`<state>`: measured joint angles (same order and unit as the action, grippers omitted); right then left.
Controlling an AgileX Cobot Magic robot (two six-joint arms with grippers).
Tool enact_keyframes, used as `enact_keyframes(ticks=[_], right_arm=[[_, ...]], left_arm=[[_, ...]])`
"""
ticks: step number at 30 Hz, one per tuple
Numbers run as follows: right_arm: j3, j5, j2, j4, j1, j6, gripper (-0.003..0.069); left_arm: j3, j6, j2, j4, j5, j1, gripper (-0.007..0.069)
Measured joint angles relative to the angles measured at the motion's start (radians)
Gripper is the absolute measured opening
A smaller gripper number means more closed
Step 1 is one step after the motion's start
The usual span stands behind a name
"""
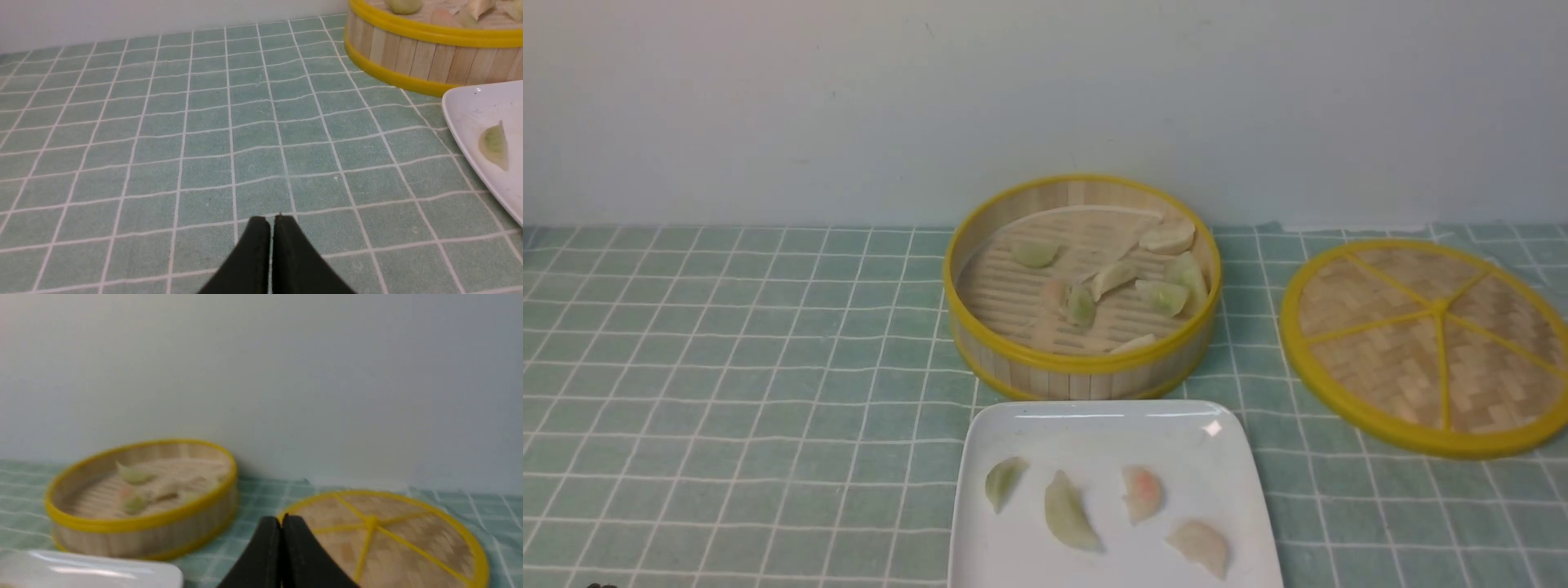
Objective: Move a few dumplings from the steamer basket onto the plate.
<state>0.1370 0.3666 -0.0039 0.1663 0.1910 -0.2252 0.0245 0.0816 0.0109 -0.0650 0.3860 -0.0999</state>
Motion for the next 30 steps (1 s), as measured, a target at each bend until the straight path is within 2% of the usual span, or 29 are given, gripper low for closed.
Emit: enact_keyframes(ticks=[3,4,8,30], right_arm=[[-0.082,-0.009,-0.006,0.000,-0.065,0.009,-0.0014],[-0.140,-0.010,-0.007,-0.009,-0.117,0.010,-0.0014],[-0.160,0.003,-0.007,-0.020,-0.190,0.015,-0.0014],[-0.160,0.004,-0.007,-0.022,-0.203,0.020,-0.0014]], left_arm=[[0.000,0.000,0.000,0.000,0.000,0.000,-0.0006],[0.000,0.000,0.000,0.000,0.000,0.000,-0.0006],[0.000,0.000,0.000,0.000,0.000,0.000,-0.0006],[0.000,0.000,0.000,0.000,0.000,0.000,-0.0006]])
